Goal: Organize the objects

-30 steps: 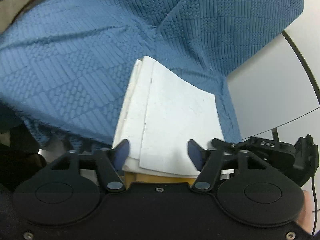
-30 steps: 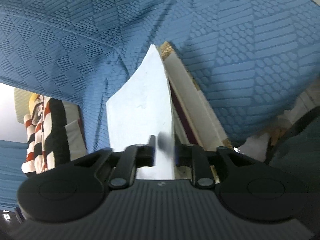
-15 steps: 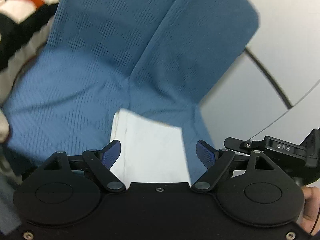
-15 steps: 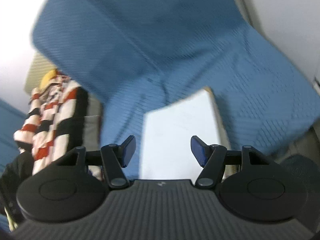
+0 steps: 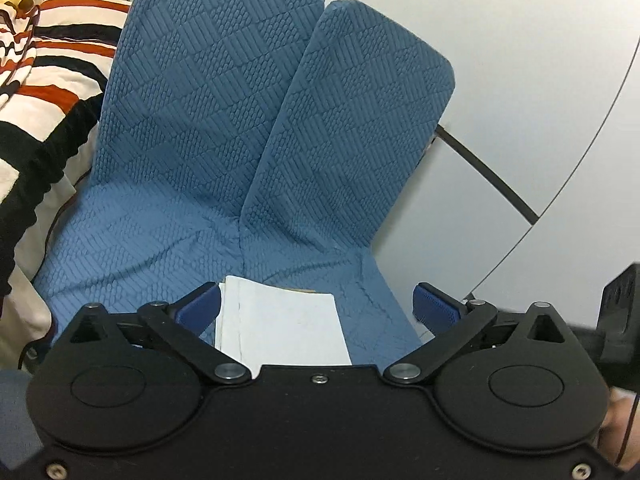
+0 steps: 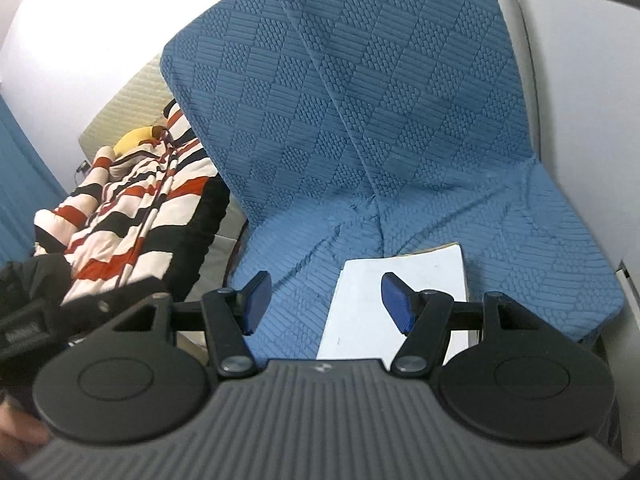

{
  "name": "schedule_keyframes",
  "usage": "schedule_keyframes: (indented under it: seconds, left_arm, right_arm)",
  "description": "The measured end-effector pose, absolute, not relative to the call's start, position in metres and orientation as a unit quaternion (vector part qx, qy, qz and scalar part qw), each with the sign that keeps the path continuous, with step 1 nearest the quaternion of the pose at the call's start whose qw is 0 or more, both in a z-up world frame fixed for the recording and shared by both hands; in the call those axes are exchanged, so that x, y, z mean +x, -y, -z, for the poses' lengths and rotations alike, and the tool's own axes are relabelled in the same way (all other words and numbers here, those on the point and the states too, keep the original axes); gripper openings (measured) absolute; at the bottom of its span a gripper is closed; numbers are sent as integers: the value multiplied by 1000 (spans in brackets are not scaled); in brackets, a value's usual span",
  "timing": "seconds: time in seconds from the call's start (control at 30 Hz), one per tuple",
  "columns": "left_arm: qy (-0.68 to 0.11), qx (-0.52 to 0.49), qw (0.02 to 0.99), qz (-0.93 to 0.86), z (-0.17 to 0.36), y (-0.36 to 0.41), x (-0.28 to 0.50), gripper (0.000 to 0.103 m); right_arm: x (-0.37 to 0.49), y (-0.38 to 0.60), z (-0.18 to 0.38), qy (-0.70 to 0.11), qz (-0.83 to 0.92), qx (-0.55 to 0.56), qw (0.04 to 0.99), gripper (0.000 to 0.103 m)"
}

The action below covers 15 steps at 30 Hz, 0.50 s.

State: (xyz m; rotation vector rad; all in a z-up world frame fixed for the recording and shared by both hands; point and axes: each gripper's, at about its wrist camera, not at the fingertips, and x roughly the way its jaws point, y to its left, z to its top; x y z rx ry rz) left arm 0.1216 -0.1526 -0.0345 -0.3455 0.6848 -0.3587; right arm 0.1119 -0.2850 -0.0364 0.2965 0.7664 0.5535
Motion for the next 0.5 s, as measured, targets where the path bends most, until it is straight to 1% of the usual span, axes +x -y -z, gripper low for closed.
schedule_keyframes:
  seconds: [0.1,0.17,0.23,0.33,0.5]
  left_arm:
    - [-336,-163,912,168,37,153,111,102]
    - [-339,-161,912,166,40,152,109,102]
    - [-338,-162,913,162,45,151,106,102]
    - [-347,-177,908,155,55,146,102,102]
    - [-357,-175,905,148,68,147,102,102]
  right_arm:
    - [98,283,43,-368,-258,135,883,65]
    - [90,285,47,-367,-247,134,887,69]
    - [84,287,53,-368,-237,134,889,81]
    - [78,288,61,-374,-226,126,890,88]
    - [76,292,74,-388,-211,125,888,88]
